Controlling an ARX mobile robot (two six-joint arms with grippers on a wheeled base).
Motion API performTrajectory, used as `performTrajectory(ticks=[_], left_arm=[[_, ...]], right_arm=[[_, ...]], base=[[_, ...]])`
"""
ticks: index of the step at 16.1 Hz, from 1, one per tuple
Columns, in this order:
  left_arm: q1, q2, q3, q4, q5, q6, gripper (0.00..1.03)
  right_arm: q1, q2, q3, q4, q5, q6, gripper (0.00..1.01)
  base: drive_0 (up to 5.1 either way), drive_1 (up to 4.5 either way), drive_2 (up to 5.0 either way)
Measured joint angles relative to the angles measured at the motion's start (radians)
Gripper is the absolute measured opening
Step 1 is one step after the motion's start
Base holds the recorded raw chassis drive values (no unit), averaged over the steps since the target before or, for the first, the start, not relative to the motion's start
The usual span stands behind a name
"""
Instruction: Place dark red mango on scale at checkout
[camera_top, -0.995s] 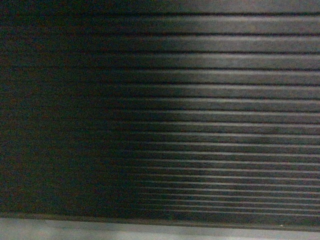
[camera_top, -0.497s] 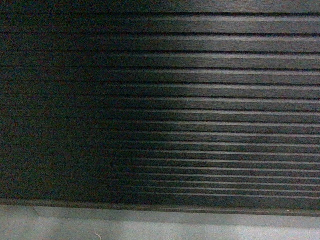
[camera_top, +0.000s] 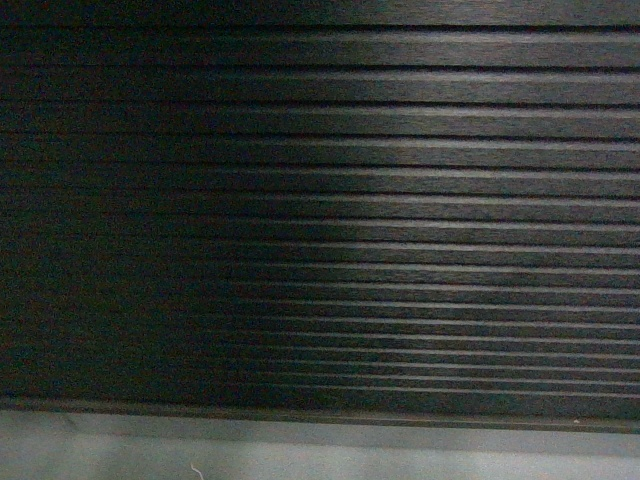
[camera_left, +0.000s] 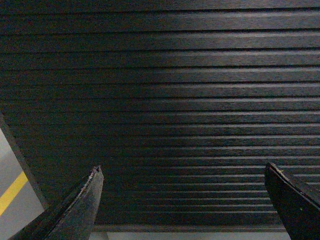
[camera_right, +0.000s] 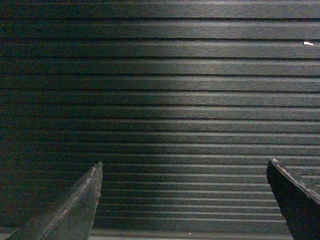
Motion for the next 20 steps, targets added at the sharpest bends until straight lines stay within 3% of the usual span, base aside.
performTrajectory(ticks=[20], left_arm=[[0.000,0.000,0.000,0.000,0.000,0.000,0.98]], right_arm=[[0.000,0.000,0.000,0.000,0.000,0.000,0.98]], base=[[0.0,0.00,0.0]])
